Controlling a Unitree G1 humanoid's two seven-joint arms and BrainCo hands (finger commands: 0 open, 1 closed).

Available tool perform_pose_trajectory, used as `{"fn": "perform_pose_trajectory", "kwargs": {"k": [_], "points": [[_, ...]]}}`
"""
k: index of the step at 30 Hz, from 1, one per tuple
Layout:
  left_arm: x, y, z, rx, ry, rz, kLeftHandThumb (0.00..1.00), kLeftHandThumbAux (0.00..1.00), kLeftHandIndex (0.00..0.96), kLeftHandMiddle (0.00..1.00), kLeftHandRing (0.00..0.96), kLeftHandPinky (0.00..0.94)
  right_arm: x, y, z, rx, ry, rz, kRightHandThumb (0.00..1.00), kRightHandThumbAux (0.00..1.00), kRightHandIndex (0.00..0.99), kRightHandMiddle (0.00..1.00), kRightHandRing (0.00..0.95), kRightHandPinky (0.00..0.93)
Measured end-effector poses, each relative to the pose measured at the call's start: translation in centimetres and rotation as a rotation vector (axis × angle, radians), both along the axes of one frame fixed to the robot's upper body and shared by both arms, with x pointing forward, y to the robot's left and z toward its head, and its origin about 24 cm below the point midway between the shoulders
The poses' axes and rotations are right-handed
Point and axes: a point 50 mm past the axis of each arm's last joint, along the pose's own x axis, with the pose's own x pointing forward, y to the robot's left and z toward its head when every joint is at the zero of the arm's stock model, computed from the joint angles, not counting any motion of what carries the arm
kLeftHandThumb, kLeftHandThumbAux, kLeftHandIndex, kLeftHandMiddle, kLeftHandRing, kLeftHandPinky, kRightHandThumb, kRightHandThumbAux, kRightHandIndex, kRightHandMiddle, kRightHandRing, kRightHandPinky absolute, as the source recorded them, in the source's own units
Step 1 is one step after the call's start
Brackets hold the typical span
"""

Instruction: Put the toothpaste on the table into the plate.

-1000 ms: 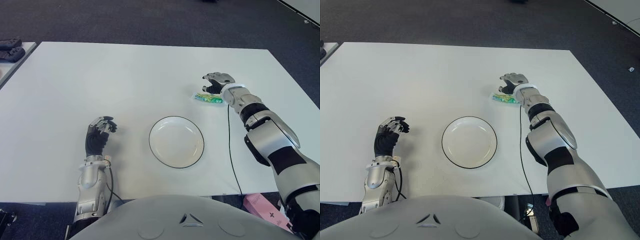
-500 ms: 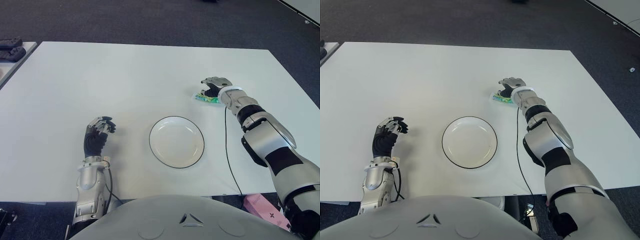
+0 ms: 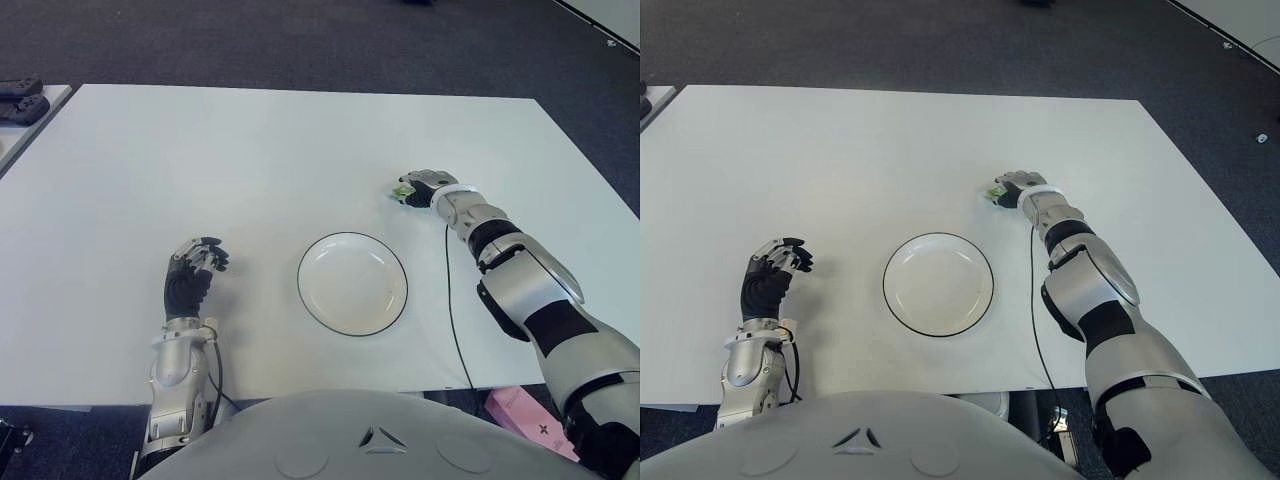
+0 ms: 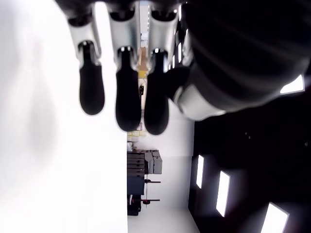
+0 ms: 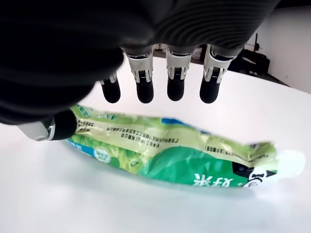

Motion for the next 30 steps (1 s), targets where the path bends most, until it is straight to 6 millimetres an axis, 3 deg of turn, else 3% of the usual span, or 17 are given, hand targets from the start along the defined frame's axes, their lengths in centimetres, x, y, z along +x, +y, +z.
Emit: {"fn": "perform_pose_trajectory", "kwargs": {"k": [30], "points": [[-0.8,0.9,0.3,0.024,0.002,0.023,0.704,0.720,0.437,0.574,0.583,0.550,-1.1,-0.3,-1.7,0.014,0.025,-0.039,0.589,0.212,0.000,0.000,0.000,0.000]]}}
